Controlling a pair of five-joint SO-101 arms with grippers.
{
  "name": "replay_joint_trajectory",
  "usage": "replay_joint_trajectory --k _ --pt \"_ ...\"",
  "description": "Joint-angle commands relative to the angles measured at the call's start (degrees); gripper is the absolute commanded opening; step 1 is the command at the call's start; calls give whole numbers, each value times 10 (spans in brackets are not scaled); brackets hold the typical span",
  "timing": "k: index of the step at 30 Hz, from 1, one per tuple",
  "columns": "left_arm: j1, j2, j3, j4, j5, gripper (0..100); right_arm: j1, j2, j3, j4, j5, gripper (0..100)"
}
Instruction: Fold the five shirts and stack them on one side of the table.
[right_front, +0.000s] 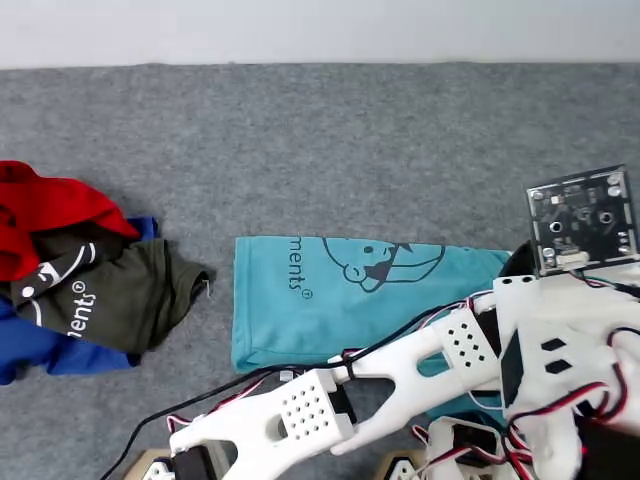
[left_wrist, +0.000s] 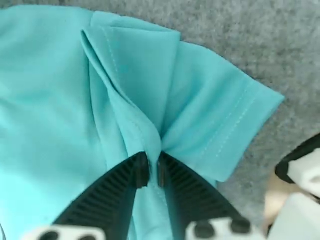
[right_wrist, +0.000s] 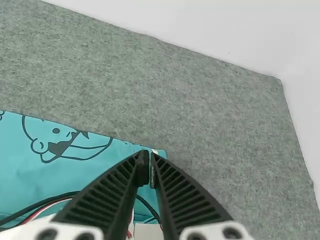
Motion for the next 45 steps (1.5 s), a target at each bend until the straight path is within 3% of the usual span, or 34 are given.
replay_joint_trajectory --k 1,5,12,19,27,45 --pt "-25 -19 -28 14 -4 47 -2 -3 -1 22 -5 9" --pt "-54 -19 -28 14 -5 52 -2 -3 -1 22 -5 9" --pt "-46 -19 -27 14 -3 175 -2 -3 0 22 -5 9" --pt "-27 -19 -28 14 -4 173 -2 -3 0 22 -5 9" --pt "-37 -31 -27 14 -7 36 -2 -3 0 22 -5 9" --pt "-55 -55 -25 12 -17 14 -2 -2 1 22 -5 9"
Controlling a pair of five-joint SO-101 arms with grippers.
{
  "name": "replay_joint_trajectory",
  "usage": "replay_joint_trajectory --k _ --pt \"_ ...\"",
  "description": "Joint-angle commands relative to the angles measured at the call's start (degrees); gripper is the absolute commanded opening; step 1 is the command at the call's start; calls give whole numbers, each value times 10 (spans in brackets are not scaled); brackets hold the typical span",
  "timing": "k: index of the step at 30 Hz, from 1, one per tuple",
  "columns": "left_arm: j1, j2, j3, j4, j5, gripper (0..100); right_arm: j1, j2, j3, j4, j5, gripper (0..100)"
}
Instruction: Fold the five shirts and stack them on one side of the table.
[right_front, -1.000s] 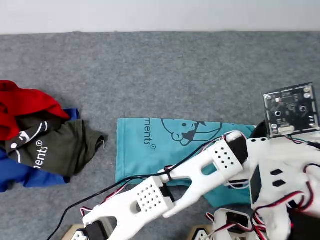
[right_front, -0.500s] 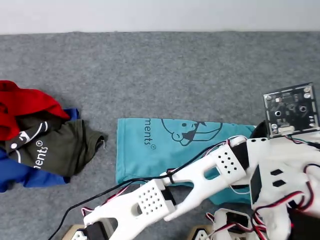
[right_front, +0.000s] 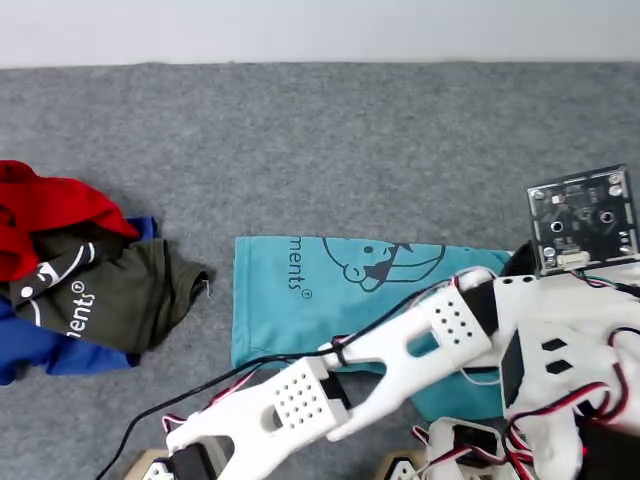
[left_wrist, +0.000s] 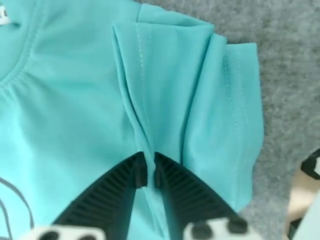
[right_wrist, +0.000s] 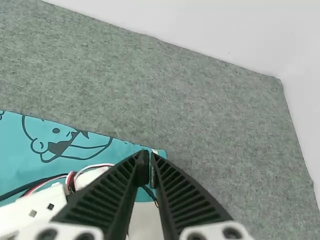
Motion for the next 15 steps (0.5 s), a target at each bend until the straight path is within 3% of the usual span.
replay_joint_trajectory --k 1,7,15 --pt "-25 -45 -22 13 -3 14 -2 -2 1 22 -5 9" --pt "-73 -45 -22 12 -3 14 -2 -2 1 22 -5 9" --pt "-82 -16 -23 -15 -2 16 -2 -2 8 22 -5 9"
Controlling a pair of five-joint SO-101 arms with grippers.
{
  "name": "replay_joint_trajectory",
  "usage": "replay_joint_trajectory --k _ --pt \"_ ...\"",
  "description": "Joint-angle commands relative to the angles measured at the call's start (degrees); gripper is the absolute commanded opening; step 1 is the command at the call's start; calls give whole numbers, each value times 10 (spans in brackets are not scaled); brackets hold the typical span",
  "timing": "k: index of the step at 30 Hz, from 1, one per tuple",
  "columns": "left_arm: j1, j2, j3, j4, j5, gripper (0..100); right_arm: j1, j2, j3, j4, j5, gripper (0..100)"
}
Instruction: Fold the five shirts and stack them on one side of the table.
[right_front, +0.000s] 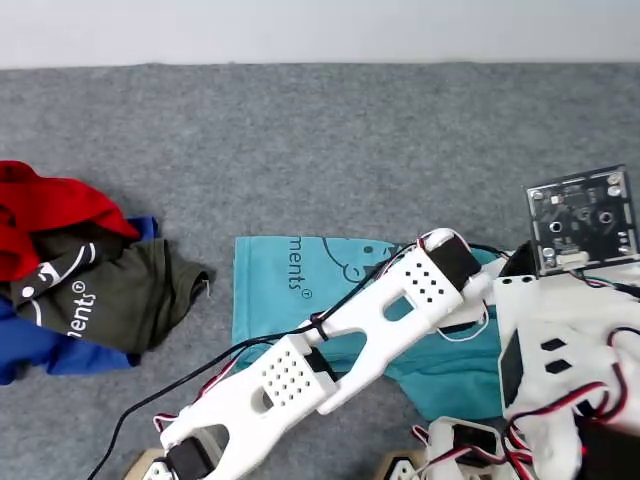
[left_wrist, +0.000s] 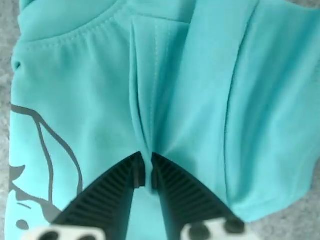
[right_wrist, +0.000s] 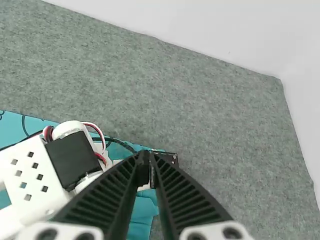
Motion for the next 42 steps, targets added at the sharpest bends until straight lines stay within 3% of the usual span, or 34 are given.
replay_joint_trajectory --k 1,6,12,28,33,42 --pt "-2 -12 -23 -12 -4 16 -2 -3 15 22 -5 9" --pt "0 -8 -23 -9 -2 30 -3 -30 41 22 -5 9" --pt "-18 -7 -22 3 9 148 -2 -65 77 22 -3 9" --pt "-47 -13 -21 17 11 152 -2 -79 102 22 -3 9" --pt "-39 -73 -31 18 12 152 -2 -79 102 21 -3 9" --pt "4 -192 134 17 15 152 -2 -77 102 17 -4 9"
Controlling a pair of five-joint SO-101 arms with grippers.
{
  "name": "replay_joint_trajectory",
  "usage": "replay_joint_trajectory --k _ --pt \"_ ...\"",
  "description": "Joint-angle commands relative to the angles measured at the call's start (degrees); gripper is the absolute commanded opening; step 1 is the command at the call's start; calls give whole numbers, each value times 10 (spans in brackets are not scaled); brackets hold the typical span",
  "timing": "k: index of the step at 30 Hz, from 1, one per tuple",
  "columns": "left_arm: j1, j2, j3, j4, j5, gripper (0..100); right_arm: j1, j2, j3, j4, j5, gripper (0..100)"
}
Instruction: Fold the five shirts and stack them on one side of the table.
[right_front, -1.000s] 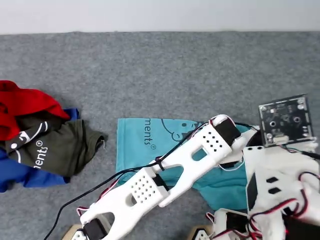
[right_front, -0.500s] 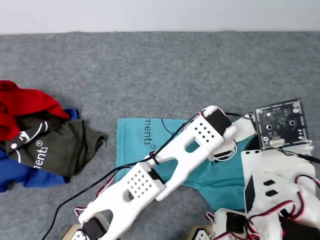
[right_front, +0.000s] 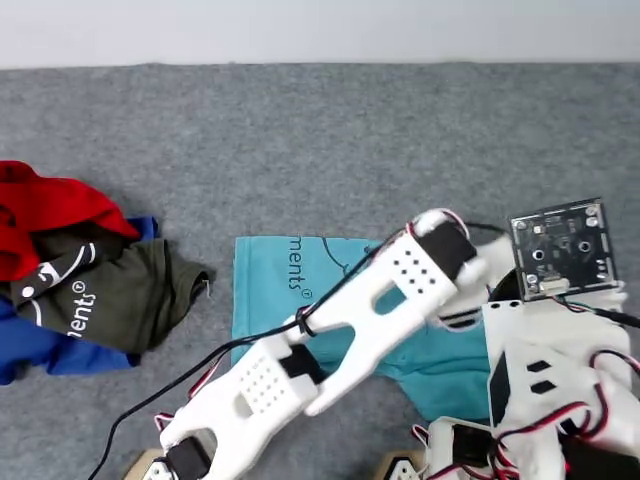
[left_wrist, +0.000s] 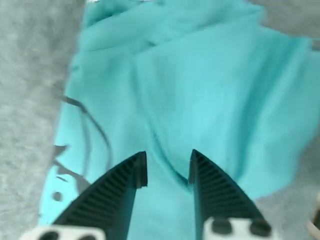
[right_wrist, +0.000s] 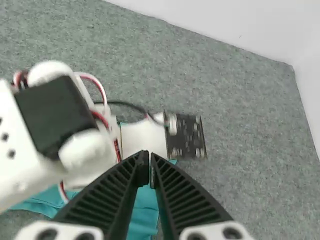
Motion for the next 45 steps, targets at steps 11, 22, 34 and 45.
replay_joint_trajectory --k 11,22,34,45 --pt "-68 -18 156 -35 6 151 -1 0 -4 20 -3 9" --pt "8 -11 28 15 7 151 -1 -1 -4 20 -3 9" --pt "140 -5 -22 16 8 152 0 -1 -4 21 -3 9" --pt "207 -5 83 4 20 156 0 1 -3 21 -4 10"
